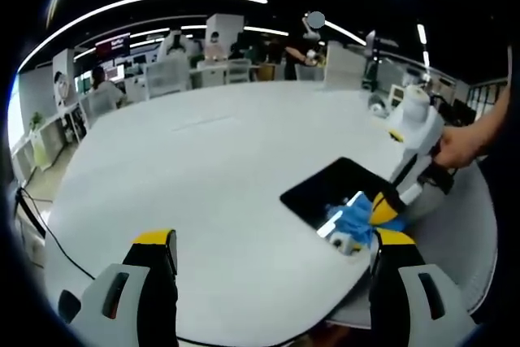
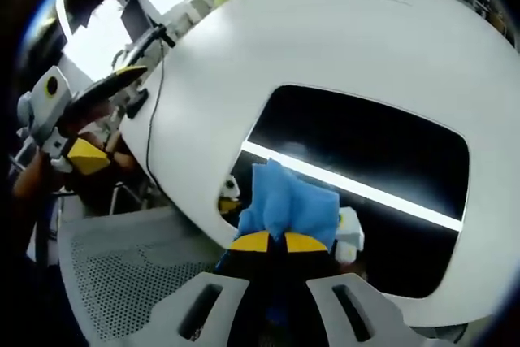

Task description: Wipe the mirror surface with the cleaning cloth until all visible marks leave the cleaned area.

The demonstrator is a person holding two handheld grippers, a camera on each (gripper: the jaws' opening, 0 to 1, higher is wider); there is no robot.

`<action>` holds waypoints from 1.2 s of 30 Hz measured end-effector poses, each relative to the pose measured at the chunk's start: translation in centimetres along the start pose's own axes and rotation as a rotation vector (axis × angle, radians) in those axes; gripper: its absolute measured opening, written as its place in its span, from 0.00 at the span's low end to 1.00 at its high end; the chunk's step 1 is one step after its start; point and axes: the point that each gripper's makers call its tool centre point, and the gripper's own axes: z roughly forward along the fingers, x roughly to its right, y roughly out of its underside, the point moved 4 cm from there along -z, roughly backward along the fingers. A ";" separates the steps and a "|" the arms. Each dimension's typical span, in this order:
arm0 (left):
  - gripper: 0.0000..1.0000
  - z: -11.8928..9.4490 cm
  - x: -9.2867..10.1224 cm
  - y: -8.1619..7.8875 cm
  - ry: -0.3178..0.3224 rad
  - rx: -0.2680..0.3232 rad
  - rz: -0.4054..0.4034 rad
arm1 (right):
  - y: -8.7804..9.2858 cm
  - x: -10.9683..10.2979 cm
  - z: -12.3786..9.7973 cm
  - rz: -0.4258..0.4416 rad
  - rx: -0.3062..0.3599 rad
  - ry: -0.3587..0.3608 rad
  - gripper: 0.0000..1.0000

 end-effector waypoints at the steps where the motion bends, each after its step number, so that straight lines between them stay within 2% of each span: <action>1: 1.00 0.0 0.0 0.0 0.000 0.001 0.000 | 0.1 0.2 -0.1 0.010 0.002 -0.004 0.00; 6: 1.00 0.3 0.5 0.1 0.012 -0.003 0.001 | 0.5 1.1 -0.5 0.028 0.008 0.010 0.00; 11: 1.00 0.4 0.4 -0.1 0.017 -0.002 0.003 | 0.9 2.8 -1.2 0.090 0.021 0.018 0.00; 19: 1.00 0.4 0.2 -0.2 0.019 -0.005 0.004 | 0.8 3.1 -1.3 0.105 0.015 0.027 0.00; 25: 1.00 0.5 0.2 -0.1 0.026 -0.007 0.005 | -0.3 3.8 -1.1 0.115 0.015 0.037 0.00; 36: 1.00 0.5 -0.4 0.1 0.022 -0.011 -0.009 | -3.9 5.4 -0.1 0.084 0.017 0.074 0.00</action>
